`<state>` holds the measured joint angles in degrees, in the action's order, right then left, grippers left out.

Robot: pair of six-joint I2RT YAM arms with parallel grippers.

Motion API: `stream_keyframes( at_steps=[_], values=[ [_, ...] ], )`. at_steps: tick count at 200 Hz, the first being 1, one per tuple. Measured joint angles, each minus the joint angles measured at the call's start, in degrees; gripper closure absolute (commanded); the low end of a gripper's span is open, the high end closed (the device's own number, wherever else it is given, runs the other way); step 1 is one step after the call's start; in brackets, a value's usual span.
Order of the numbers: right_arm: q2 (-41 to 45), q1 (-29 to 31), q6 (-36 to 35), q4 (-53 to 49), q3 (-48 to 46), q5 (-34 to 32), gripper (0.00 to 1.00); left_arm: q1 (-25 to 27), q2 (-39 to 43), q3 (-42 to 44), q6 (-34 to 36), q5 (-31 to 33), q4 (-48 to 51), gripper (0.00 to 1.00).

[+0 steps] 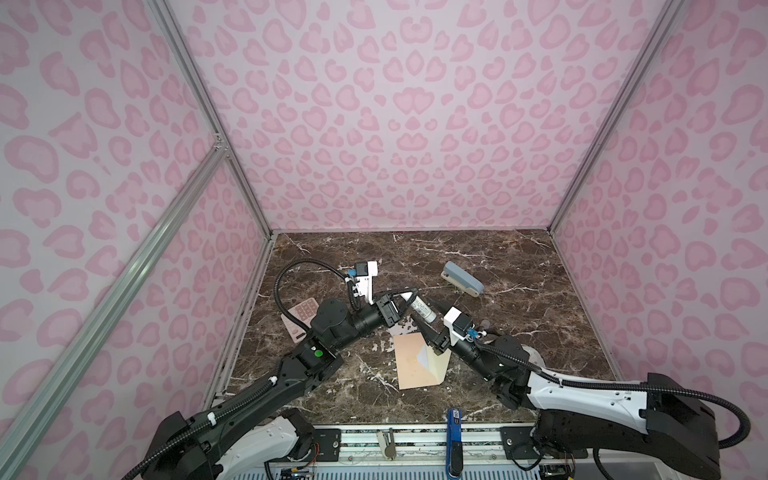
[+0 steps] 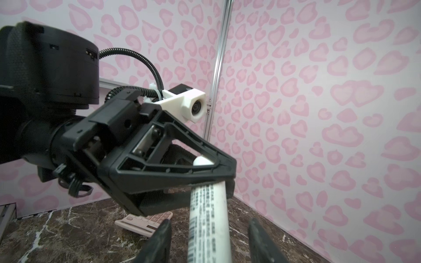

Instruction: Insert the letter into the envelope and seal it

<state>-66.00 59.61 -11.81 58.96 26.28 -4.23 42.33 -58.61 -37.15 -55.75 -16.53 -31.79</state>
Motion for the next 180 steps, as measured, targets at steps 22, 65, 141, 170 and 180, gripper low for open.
stream_keyframes(
  at_steps=[22, 65, 141, 170, 180],
  values=[
    [-1.0, 0.0, -0.7, 0.2, 0.9, 0.0, 0.50, 0.0, -0.5, 0.2, -0.7, -0.2, -0.3, 0.90],
    [-3.1, 0.0, -0.9, 0.3, 1.9, -0.3, 0.52, 0.0, -0.8, 0.3, -1.2, -1.0, -2.1, 0.90],
    [-4.4, 0.1, -1.3, 2.5, 2.7, -1.6, 0.58, 0.0, -1.3, 0.5, -1.7, -1.7, -2.6, 0.90],
    [-4.9, 0.0, -1.6, 2.5, 3.1, -1.7, 0.60, 0.0, -1.7, 0.6, -2.3, -2.1, -2.9, 0.90],
    [-5.2, 0.0, -1.6, 2.5, 3.2, -1.7, 0.62, 0.0, -1.8, 0.6, -2.3, -2.1, -3.0, 0.90]
  ],
)
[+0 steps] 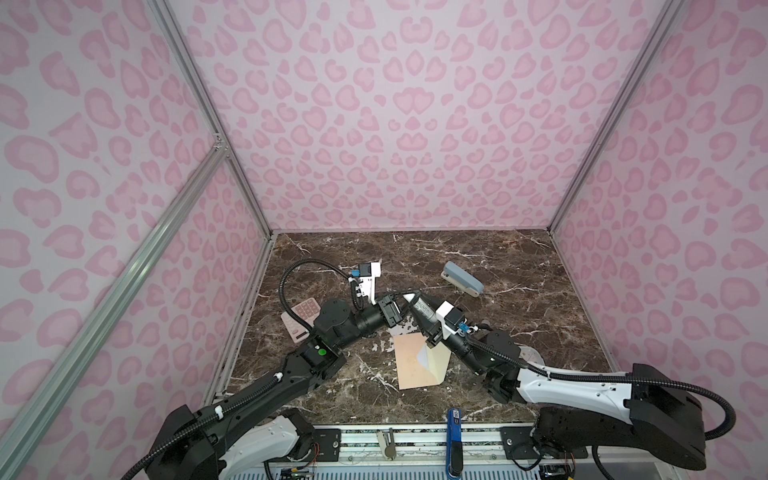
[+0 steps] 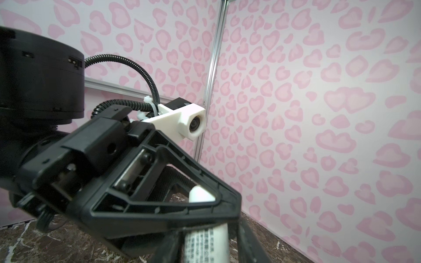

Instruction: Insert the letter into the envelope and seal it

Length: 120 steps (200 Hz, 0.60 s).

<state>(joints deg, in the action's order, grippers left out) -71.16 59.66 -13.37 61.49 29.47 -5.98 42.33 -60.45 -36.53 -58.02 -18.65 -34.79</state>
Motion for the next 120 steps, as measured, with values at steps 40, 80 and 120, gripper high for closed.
stream_keyframes(
  at_steps=[40, 80, 120],
  values=[
    [-0.9, 0.0, 0.0, 0.3, 0.3, -0.4, 0.71, 0.0, 0.0, 0.0, -0.3, 0.0, 0.0, 0.90],
    [-0.7, 0.0, 0.1, 0.1, 0.3, -0.4, 0.81, 0.0, 0.0, 0.1, -0.4, 0.0, 0.0, 0.85],
    [0.4, 0.0, 0.1, -1.3, 0.3, -0.2, 0.85, 0.0, 0.2, 0.4, -0.3, -0.6, -1.3, 0.49]
  ],
)
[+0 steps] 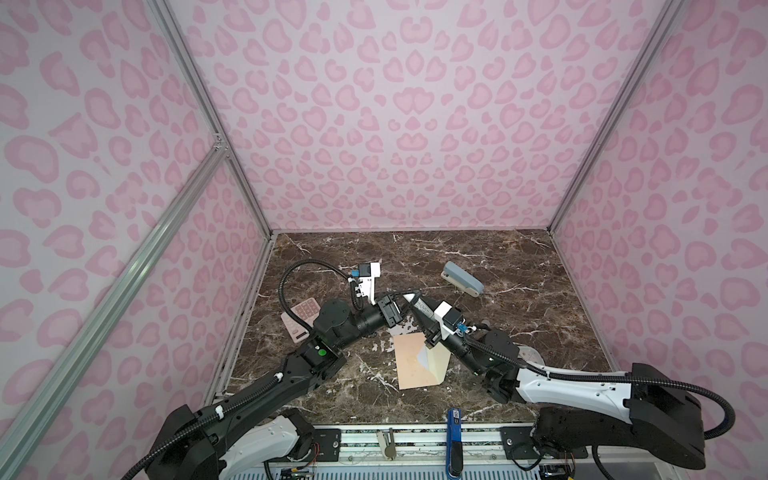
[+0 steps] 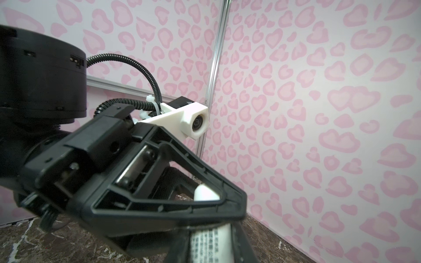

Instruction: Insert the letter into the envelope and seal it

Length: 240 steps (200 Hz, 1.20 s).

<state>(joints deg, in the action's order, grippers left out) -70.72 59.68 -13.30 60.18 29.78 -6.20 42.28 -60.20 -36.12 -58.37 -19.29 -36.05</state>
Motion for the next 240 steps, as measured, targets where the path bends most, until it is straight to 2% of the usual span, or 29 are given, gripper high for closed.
stream_keyframes(
  at_steps=[37, 70, 111, 181, 213, 240],
  values=[
    [1.3, 0.0, 0.0, -0.4, 0.0, -0.5, 0.86, 0.0, 0.8, 0.3, 0.3, 0.5, 0.2, 0.33],
    [3.0, 0.0, 0.0, -3.3, 0.0, -1.7, 0.86, 0.0, 3.3, 0.3, 2.6, 1.9, 3.4, 0.25],
    [7.0, -0.2, 0.1, -10.4, 0.0, -4.4, 0.86, -0.2, 9.0, -0.7, 7.5, 6.4, 12.6, 0.19],
    [15.5, -3.2, 4.3, -29.7, 1.5, -7.2, 0.90, -0.6, 14.4, -2.8, 16.8, 15.6, 31.5, 0.22],
    [16.4, -4.8, 9.2, -40.9, 6.2, -7.4, 0.91, -0.6, 14.4, -3.4, 20.7, 20.3, 39.9, 0.26],
    [15.1, -7.5, 16.0, -53.2, 12.9, -5.4, 0.93, -0.6, 13.3, -2.6, 22.4, 23.0, 44.6, 0.31]
  ],
)
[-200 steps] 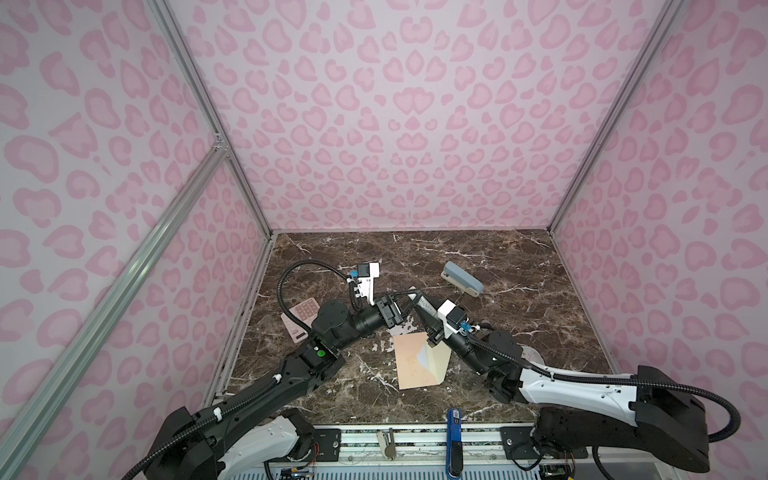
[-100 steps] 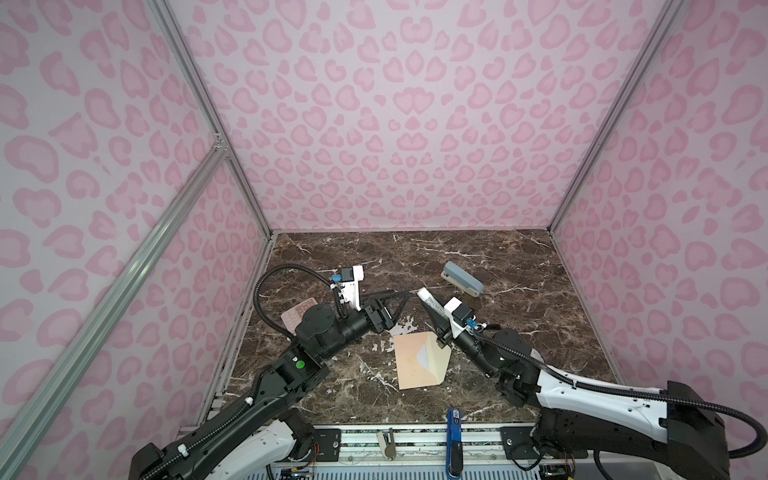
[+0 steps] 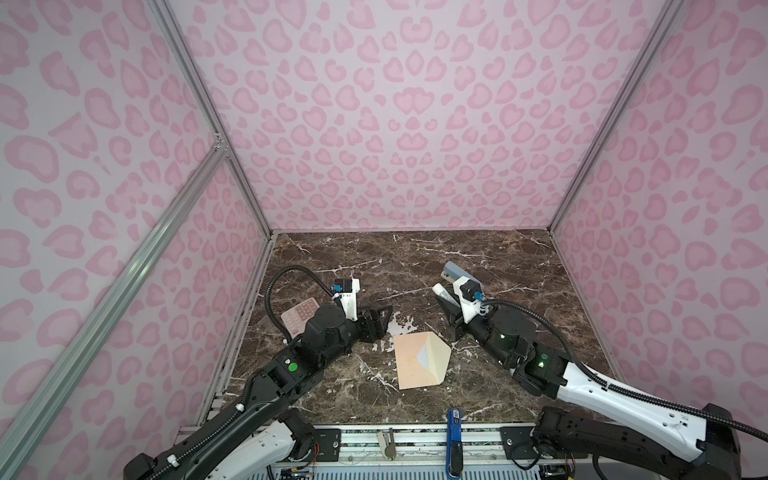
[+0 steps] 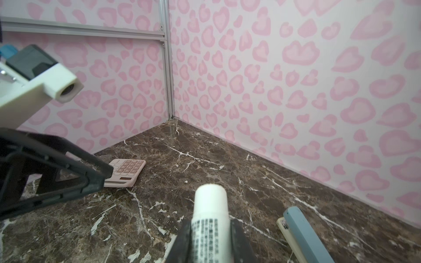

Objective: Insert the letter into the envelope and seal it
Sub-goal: 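Carry the glue stick over the envelope with the right gripper while the left lowers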

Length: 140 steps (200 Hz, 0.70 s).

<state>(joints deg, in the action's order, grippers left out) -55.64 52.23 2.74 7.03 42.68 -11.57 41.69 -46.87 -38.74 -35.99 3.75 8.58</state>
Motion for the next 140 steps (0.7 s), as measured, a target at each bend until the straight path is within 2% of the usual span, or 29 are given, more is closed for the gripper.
stream_keyframes(
  at_steps=[47, 94, 100, 104, 140],
  values=[
    [-8.6, -2.4, 11.3, -22.7, 14.4, 2.7, 0.95, 0.1, -2.6, 4.1, 0.2, 1.4, 2.4, 0.36],
    [-18.7, -2.8, 20.2, -39.2, 21.9, 5.8, 0.95, 1.4, -7.1, 8.4, -0.2, 0.6, 0.3, 0.62],
    [-19.9, -2.8, 21.4, -40.7, 22.5, 6.2, 0.95, 1.7, -7.8, 8.8, -0.3, 0.5, -0.2, 0.62],
    [-20.6, -2.8, 22.3, -41.6, 23.0, 6.6, 0.95, 1.9, -8.3, 9.1, -0.4, 0.4, -0.8, 0.67],
    [-28.3, -3.2, 26.8, -47.9, 27.9, 12.2, 0.93, 4.2, -13.1, 11.1, -2.0, -0.6, -4.6, 0.79]
  ],
)
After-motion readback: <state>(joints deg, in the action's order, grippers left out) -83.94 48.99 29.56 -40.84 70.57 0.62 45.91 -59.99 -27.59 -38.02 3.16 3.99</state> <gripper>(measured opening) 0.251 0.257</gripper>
